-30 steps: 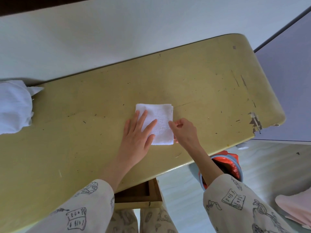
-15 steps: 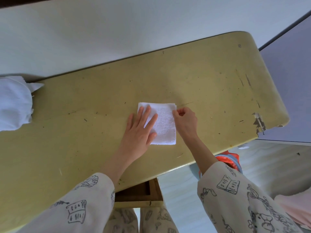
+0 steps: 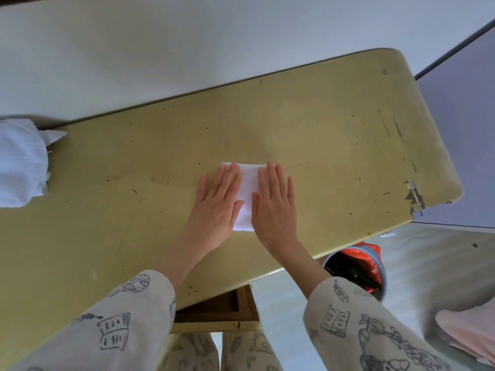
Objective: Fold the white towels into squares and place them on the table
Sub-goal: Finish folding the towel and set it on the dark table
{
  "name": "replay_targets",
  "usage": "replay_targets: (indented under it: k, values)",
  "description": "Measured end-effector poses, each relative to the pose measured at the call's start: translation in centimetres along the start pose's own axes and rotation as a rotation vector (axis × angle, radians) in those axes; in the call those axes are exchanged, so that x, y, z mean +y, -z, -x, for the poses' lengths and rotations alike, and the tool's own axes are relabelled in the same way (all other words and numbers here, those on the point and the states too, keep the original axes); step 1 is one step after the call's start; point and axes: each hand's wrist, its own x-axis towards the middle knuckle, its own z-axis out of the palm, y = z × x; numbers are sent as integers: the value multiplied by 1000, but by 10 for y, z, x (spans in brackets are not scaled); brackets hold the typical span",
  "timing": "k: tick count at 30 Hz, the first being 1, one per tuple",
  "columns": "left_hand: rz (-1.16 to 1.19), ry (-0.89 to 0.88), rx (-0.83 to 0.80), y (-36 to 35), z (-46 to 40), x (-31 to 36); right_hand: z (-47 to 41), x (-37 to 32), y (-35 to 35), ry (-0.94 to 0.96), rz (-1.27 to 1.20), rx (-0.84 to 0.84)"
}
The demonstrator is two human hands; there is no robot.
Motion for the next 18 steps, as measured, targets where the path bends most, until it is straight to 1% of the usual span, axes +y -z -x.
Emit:
replay_targets:
  k: [3, 6, 9, 16, 18]
  values:
    - [-68, -27, -13, -4, -1, -7, -1, 6, -11, 4, 33, -66]
    - [-114, -46, -24, -6, 1, -13, 0, 12, -17, 23, 33, -78]
    - [-118, -51, -8, -6, 1, -12, 0, 10, -17, 17, 38, -79]
    - [-135, -45, -31, -5, 1, -11, -2, 6, -10, -1, 88, -168]
    - [-165, -27, -32, -1, 0, -9, -5, 6, -6, 1, 61, -189]
